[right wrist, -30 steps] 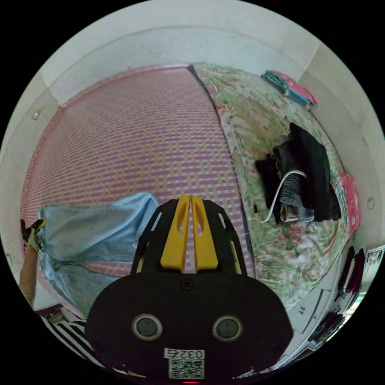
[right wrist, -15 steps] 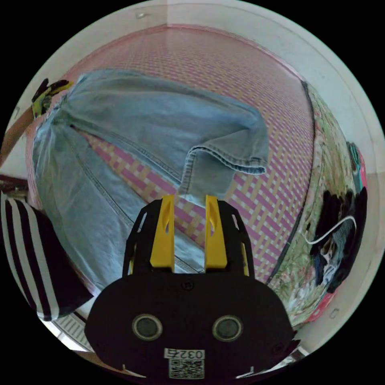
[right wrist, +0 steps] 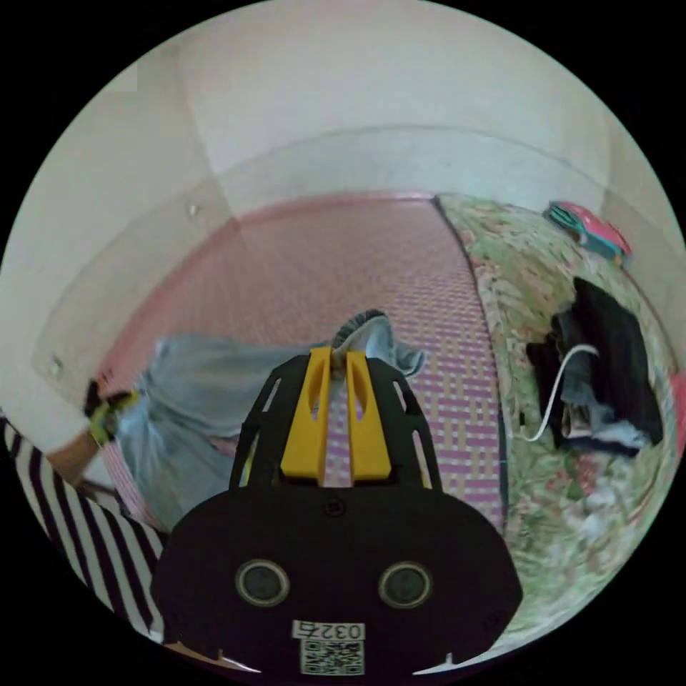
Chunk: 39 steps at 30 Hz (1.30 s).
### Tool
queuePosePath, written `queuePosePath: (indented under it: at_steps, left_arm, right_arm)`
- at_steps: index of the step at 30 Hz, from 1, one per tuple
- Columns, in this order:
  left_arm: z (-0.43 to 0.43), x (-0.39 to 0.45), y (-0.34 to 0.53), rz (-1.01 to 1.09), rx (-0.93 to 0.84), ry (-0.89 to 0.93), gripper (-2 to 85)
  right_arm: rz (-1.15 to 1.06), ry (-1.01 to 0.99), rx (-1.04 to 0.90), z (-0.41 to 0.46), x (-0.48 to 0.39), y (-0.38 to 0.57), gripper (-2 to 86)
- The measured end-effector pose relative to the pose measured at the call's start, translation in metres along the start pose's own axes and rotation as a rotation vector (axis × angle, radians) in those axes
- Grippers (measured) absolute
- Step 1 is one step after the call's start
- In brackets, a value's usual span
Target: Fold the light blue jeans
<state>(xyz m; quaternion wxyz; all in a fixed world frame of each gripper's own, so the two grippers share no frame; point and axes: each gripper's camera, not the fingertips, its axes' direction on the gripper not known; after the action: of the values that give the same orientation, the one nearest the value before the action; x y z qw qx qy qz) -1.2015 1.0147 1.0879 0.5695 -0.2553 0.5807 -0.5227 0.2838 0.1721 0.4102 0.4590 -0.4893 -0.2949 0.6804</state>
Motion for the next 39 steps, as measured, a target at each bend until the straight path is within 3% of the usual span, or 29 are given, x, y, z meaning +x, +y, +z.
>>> queuePosePath:
  at_steps: [3,5,7,8,17,21,24,29,39]
  left_arm:
    - [-0.002,-0.011,0.0,-0.018,0.006,-0.003,-0.9]
    - [0.005,-0.021,-0.003,-0.036,-0.005,-0.008,-0.9]
    - [0.013,-0.028,-0.007,-0.049,-0.02,-0.006,-0.9]
    - [0.019,-0.031,-0.012,-0.052,-0.033,-0.006,-0.9]
    - [0.038,-0.053,-0.06,-0.073,-0.012,0.017,-0.9]
    - [0.027,-0.08,-0.07,-0.117,0.044,0.073,-0.9]
    - [0.004,-0.106,-0.069,-0.153,0.101,0.06,-0.9]
    - [-0.065,-0.165,-0.038,-0.235,0.283,0.065,-0.9]
    - [-0.095,-0.269,-0.032,-0.414,0.352,0.209,6.7]
  right_arm:
    - [0.267,-0.135,0.106,-0.036,0.077,0.041,3.6]
    - [0.541,-0.195,-0.197,0.012,0.148,0.094,4.1]
    - [0.746,-0.261,-0.289,0.038,0.19,0.143,4.4]
    - [0.832,-0.308,-0.246,0.039,0.207,0.166,4.4]
    - [0.837,-0.245,-0.059,-0.017,0.258,0.157,3.3]
    - [0.88,-0.139,-0.142,-0.022,0.281,0.164,3.0]
    - [0.87,-0.164,-0.068,-0.053,0.279,0.18,5.1]
    - [0.842,-0.302,0.007,-0.121,0.246,0.254,6.4]
    - [1.051,-0.33,0.09,-0.198,0.211,0.418,7.8]
